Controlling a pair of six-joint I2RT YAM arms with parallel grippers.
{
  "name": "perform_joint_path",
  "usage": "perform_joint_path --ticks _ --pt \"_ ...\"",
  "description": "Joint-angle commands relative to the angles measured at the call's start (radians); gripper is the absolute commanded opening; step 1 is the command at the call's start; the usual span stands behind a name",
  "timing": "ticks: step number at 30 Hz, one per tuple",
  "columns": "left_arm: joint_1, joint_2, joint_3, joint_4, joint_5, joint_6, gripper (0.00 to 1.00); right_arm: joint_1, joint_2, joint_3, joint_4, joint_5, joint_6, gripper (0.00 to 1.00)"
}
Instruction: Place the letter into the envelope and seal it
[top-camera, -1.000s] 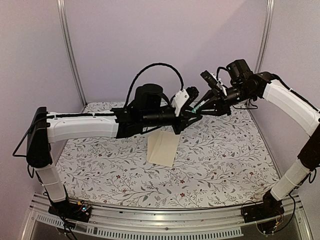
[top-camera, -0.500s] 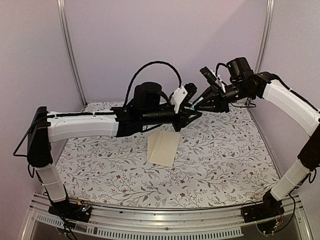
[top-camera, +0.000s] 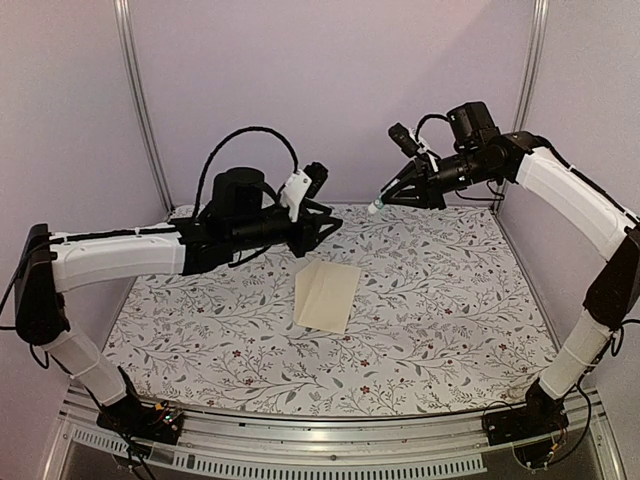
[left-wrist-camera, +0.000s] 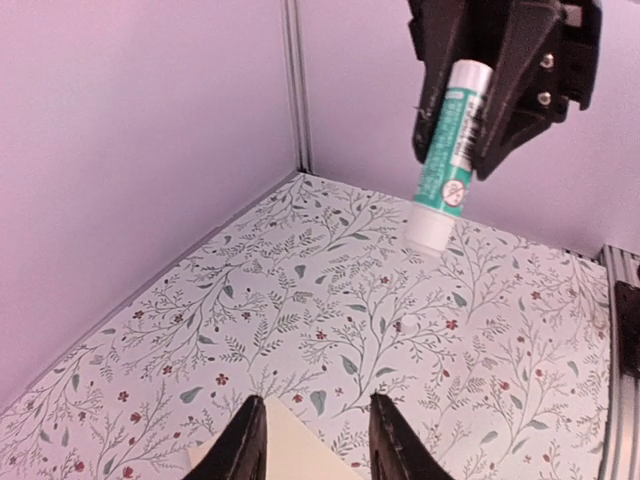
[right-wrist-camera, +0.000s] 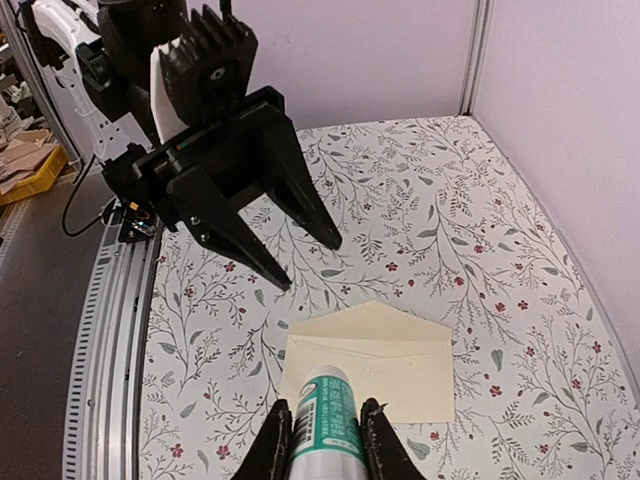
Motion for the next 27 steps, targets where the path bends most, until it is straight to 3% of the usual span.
perform_joint_path --ticks 1,8,12,16,19,21,25,27 --pt "0.074 -0.015 0.009 0.038 -0.005 -0.117 0.33 0.006 0.058 0.109 -0.052 0.147 -0.062 0.0" --pt "0.099 0.117 0.134 -0.07 -0.032 -0.233 0.22 0.011 0.143 0.164 0.027 0.14 0.023 0.0" --pt "0.149 0.25 0.269 -0.236 0.001 -0.366 0.0 0.018 0.147 0.117 0.126 0.125 0.022 0.0" --pt "0.199 0.347 0.371 -0.334 0.168 -0.359 0.0 0.051 0.135 0.067 0.169 0.167 0.007 0.0" --pt "0.239 0.371 0.339 -0.352 0.228 -0.368 0.0 0.096 0.18 0.09 0.134 0.236 -0.087 0.0" --pt "0.266 0.376 0.303 -0.351 0.261 -0.409 0.0 0.115 0.198 0.105 0.091 0.208 -0.128 0.0" --pt "0.267 0.417 0.271 -0.337 0.289 -0.329 0.0 0.134 0.212 0.109 0.051 0.13 -0.216 0.0" --pt "0.267 0.451 0.296 -0.358 0.307 -0.334 0.0 0.145 0.243 0.119 0.069 0.162 -0.195 0.0"
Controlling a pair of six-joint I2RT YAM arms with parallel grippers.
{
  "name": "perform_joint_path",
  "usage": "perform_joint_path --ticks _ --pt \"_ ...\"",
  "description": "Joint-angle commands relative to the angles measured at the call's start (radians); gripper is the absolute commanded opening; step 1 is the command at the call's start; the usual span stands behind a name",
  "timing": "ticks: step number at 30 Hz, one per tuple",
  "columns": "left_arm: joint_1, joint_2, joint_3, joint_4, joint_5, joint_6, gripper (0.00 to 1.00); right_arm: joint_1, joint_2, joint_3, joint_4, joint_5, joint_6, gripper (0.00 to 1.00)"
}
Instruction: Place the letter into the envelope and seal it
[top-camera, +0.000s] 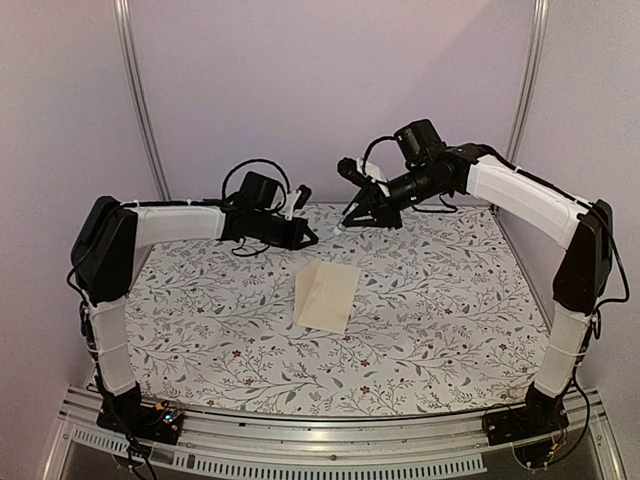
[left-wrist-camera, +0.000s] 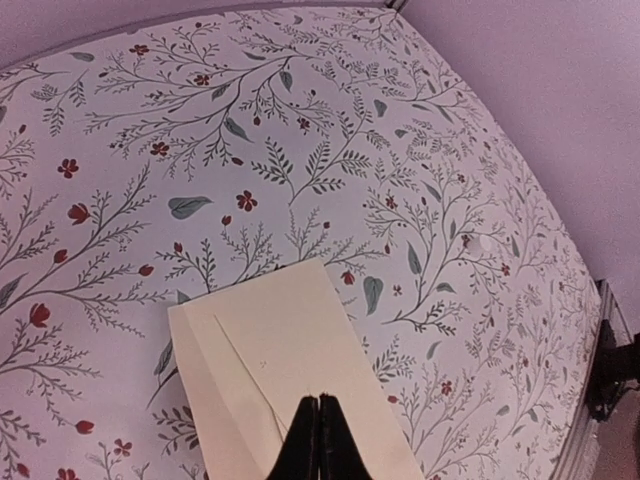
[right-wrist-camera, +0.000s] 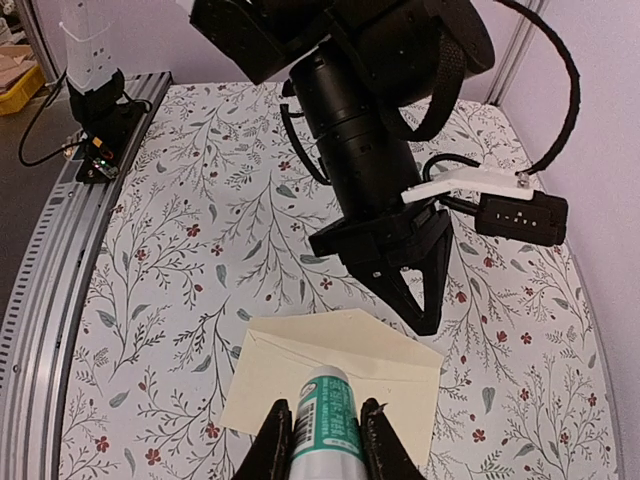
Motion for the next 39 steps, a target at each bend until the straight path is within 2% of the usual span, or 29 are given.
perform_joint_path --ticks 1,5,12,17,28,39 --pt "-0.003 0.077 0.017 -0.027 0.085 0.007 0.0 0.026 0.057 0.052 -0.012 0.038 -0.021 0.0" --pt "-0.004 0.164 0.084 -0.015 0.104 -0.033 0.0 0.045 0.14 0.113 -0.073 0.096 0.005 0.0" --pt "-0.004 0.348 0.271 -0.083 0.135 -0.049 0.0 0.072 0.208 0.068 -0.048 0.187 0.017 0.0" --pt "-0.003 0.418 0.369 -0.144 0.142 -0.047 0.0 0.082 0.225 0.044 -0.022 0.247 -0.016 0.0" --pt "-0.004 0.453 0.367 -0.166 0.168 -0.056 0.0 0.082 0.31 0.043 -0.013 0.315 -0.012 0.0" --pt "-0.002 0.489 0.38 -0.184 0.123 -0.072 0.0 0.085 0.368 0.062 -0.016 0.317 0.003 0.0"
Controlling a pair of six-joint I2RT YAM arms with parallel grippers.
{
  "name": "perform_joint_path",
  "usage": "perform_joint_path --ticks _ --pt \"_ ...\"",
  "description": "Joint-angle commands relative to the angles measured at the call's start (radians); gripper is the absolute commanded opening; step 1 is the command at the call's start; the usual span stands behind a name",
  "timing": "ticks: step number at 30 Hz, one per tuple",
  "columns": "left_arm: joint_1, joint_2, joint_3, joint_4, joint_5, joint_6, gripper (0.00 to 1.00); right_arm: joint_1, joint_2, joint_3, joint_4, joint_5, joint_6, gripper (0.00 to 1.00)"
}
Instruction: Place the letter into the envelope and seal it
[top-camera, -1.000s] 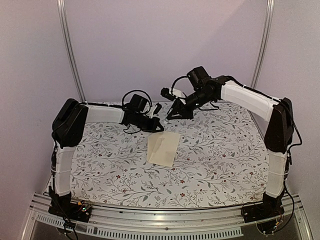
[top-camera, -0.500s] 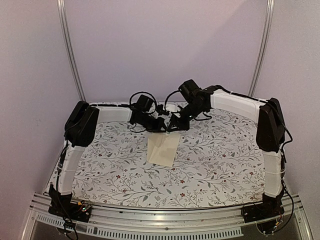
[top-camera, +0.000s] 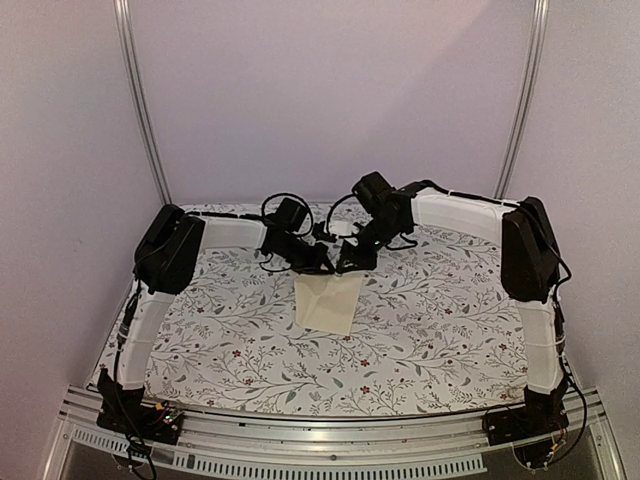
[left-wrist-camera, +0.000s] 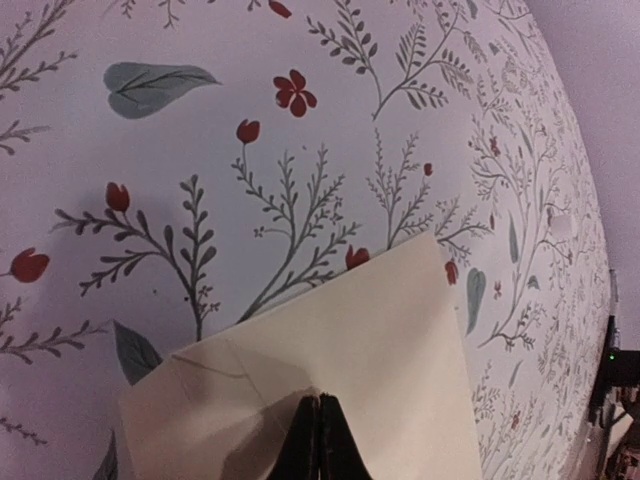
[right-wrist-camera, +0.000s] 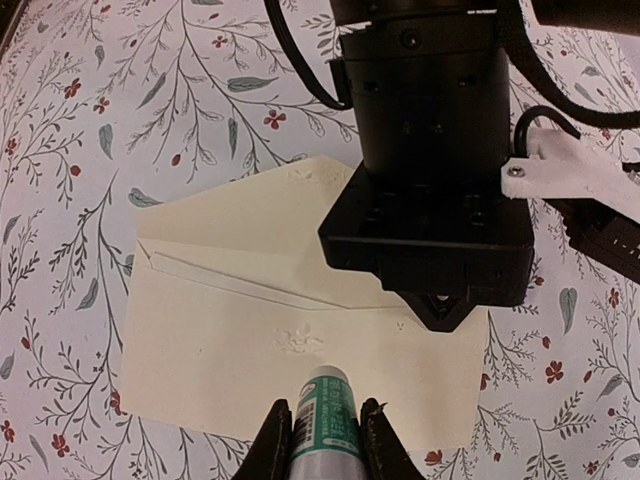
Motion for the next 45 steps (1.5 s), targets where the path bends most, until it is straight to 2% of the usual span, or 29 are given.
perform_joint_path --ticks 1,29,45 --pt "-0.001 0.025 0.015 -0.025 -0.016 -0.009 0.0 0.007 0.058 0.026 0.005 0.009 0.019 0.0" --pt "0.005 0.058 0.003 -0.01 0.024 -0.02 0.0 0.037 0.15 0.065 0.049 0.085 0.065 0.0" --pt "0.009 0.081 0.017 -0.028 0.017 -0.028 0.0 0.052 0.166 0.052 -0.067 -0.028 0.01 0.0"
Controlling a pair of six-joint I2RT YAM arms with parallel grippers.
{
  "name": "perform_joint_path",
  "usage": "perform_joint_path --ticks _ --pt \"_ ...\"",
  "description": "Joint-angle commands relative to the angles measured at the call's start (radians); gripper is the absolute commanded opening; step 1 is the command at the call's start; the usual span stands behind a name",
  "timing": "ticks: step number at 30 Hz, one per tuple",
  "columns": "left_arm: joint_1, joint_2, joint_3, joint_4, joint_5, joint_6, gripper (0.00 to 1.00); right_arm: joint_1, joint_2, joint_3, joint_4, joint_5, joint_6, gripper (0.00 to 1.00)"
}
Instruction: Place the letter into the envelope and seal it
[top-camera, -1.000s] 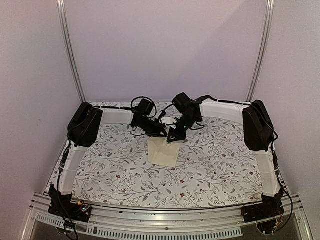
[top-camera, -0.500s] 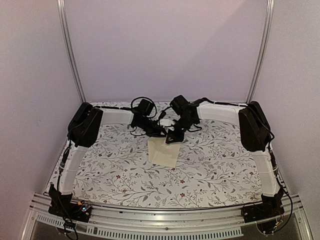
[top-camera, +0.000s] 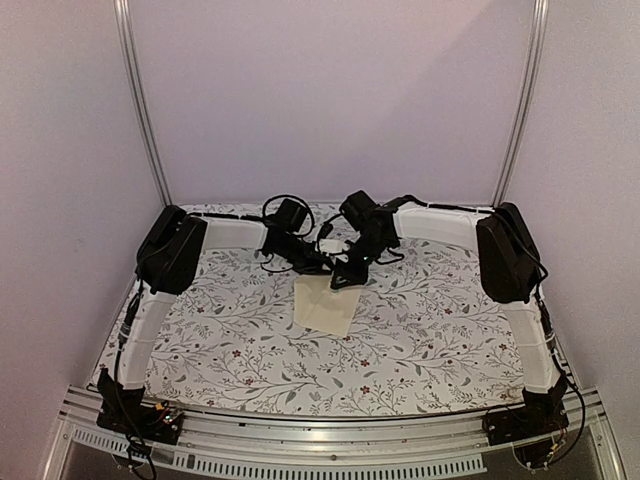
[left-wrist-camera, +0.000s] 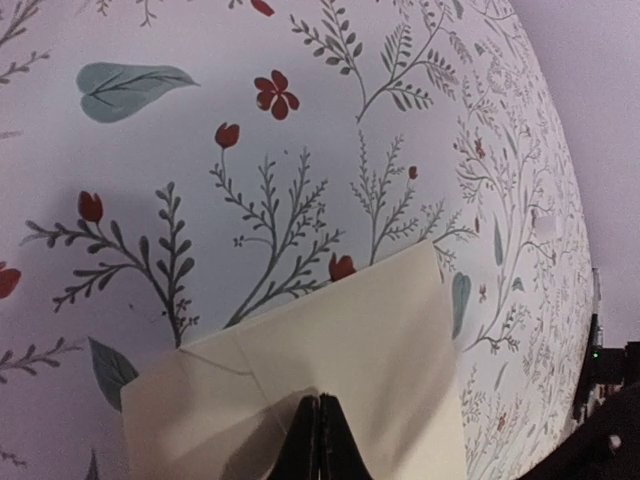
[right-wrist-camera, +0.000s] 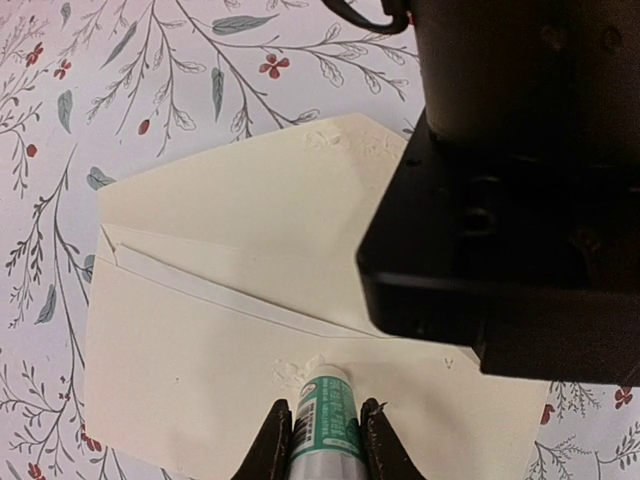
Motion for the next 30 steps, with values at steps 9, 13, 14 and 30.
perform_joint_path --ticks 9,13,14,30 --pt "0.006 0.06 0.005 -0.048 -0.029 -0.006 0.0 0.025 0.031 0.004 -0.101 -0.085 -0.03 0.0" --pt "0.005 0.061 0.005 -0.049 -0.029 -0.005 0.0 0.025 0.033 0.0 -0.073 -0.044 -0.013 0.0" --pt "0.006 0.061 0.005 -0.048 -0.027 -0.004 0.0 0.025 0.033 0.0 -0.06 -0.021 0.003 0.0" --pt "0.006 0.068 0.006 -0.04 -0.006 -0.005 0.0 0.014 0.046 0.016 0.053 0.217 0.106 0.0"
